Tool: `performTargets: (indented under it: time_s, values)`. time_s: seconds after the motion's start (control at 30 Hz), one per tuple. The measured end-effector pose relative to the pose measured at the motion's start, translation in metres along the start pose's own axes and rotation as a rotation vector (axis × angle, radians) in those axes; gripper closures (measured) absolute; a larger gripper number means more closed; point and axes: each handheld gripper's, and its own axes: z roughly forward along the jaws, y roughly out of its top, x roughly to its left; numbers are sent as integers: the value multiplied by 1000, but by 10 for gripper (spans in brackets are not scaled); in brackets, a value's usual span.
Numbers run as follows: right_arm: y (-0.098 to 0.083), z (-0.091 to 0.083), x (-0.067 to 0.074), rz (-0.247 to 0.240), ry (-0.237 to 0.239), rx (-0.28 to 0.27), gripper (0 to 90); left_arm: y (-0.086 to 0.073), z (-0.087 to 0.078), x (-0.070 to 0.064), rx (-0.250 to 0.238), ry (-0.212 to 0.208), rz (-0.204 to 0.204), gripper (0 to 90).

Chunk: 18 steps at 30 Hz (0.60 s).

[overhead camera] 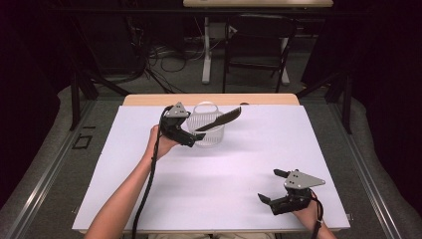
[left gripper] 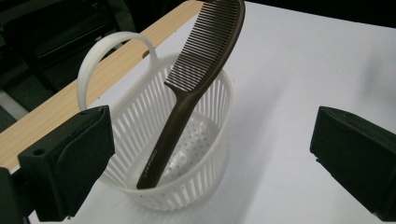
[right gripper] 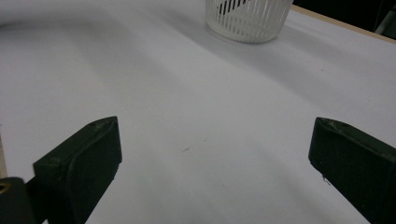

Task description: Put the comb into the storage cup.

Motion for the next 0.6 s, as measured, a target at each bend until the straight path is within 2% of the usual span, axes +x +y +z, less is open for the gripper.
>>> performTargets:
  time_s: [0.23,0.6]
  values:
    - [0,-1,0,1,-2,0,21,-5,-10,-8,32,21,-10,0]
    - [0,0,0,2,-3,2,21,-17,-27,-17,54,58,-36,0]
